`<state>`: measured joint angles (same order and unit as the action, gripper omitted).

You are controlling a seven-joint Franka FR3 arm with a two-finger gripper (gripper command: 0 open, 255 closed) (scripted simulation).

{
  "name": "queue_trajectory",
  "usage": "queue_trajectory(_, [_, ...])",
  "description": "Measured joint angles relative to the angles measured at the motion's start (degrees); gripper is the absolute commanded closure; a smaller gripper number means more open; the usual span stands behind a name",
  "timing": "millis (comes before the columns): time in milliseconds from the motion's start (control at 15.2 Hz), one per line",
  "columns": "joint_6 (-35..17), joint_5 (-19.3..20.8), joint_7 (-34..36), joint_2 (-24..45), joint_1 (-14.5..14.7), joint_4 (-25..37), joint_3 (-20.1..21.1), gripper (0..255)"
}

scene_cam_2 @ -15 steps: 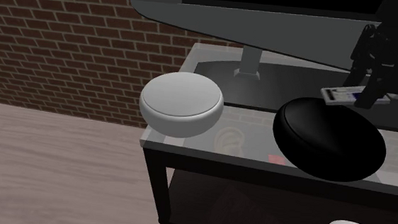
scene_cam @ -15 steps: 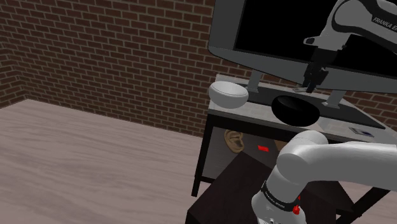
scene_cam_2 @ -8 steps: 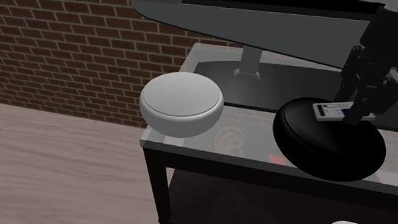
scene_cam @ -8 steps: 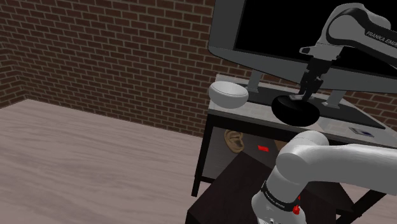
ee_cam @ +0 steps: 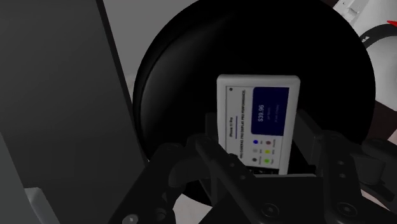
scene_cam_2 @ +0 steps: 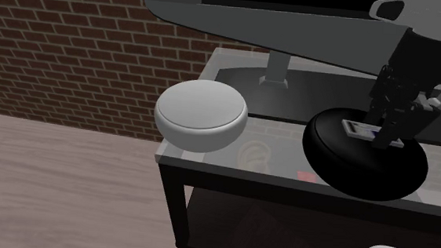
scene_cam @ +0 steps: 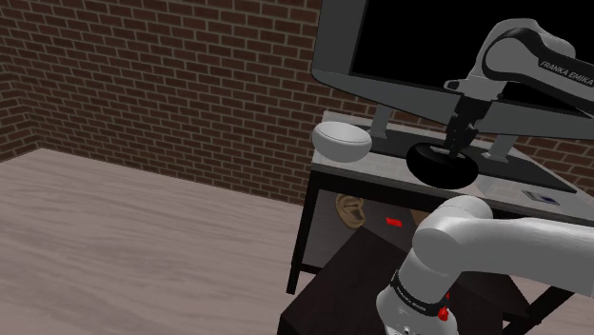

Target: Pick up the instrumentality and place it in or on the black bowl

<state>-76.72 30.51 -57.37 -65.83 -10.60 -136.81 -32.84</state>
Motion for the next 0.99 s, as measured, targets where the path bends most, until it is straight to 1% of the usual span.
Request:
queue_trajectory(198, [-0.1, 0.0, 0.0, -0.1, 0.0, 0.0, 0.0, 255])
queue_trajectory(264, [-0.1, 0.0, 0.0, -0.1, 0.0, 0.0, 0.0, 0])
queue_trajectory(660, [0.0, 0.0, 0.0, 0.0, 0.0, -0.2, -0.1, 0])
queue_trajectory(990, [4.2, -2.4, -0.5, 3.5, 1.4, 7.4, 2.3, 0])
